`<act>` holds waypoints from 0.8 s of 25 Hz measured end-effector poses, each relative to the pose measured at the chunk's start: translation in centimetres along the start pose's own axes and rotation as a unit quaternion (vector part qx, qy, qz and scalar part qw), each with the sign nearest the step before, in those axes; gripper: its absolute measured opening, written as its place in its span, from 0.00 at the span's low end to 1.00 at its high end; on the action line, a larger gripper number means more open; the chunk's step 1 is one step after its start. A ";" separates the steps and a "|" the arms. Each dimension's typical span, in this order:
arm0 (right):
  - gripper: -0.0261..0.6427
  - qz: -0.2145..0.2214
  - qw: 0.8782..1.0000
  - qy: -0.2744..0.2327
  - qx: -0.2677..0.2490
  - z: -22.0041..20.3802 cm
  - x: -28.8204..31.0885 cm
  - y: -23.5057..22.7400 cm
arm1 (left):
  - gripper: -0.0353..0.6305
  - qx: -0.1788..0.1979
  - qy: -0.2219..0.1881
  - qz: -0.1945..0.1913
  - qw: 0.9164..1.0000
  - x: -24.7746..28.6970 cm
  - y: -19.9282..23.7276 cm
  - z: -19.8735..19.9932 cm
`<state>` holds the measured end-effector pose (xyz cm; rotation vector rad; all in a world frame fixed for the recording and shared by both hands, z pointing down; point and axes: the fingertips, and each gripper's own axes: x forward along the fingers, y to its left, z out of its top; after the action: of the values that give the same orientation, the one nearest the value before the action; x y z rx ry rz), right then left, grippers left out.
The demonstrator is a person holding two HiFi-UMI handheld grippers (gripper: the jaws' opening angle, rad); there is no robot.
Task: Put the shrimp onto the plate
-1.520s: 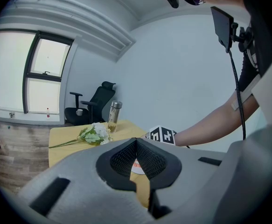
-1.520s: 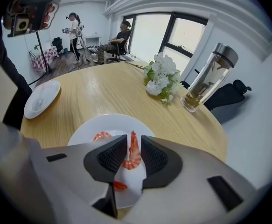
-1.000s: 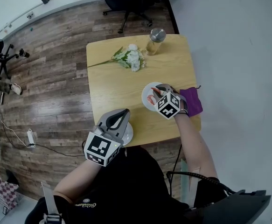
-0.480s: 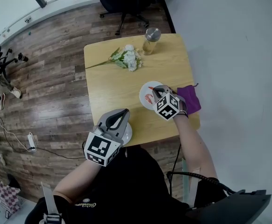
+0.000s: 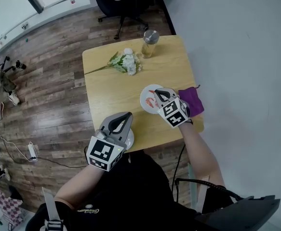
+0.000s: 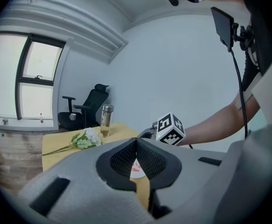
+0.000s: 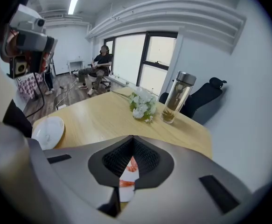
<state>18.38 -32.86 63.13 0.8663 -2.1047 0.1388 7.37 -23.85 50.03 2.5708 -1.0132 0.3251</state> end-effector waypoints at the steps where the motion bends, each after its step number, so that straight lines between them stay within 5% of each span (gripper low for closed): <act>1: 0.04 -0.003 1.000 -0.013 0.011 0.6 -0.6 -0.1 | 0.06 0.001 -0.001 -0.002 1.000 0.1 -0.1 0.1; 14: 0.04 -0.049 0.976 -0.165 0.136 6.5 -10.2 -1.3 | 0.06 0.013 -0.014 -0.014 1.000 0.7 -0.9 1.6; 20: 0.04 -0.078 0.960 -0.197 0.182 6.6 -14.3 -1.7 | 0.06 0.018 -0.017 -0.019 1.000 0.7 -1.7 1.9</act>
<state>21.00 -28.98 47.98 1.3687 -2.4070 0.2982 9.21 -23.88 48.15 2.6331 -0.9777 0.2948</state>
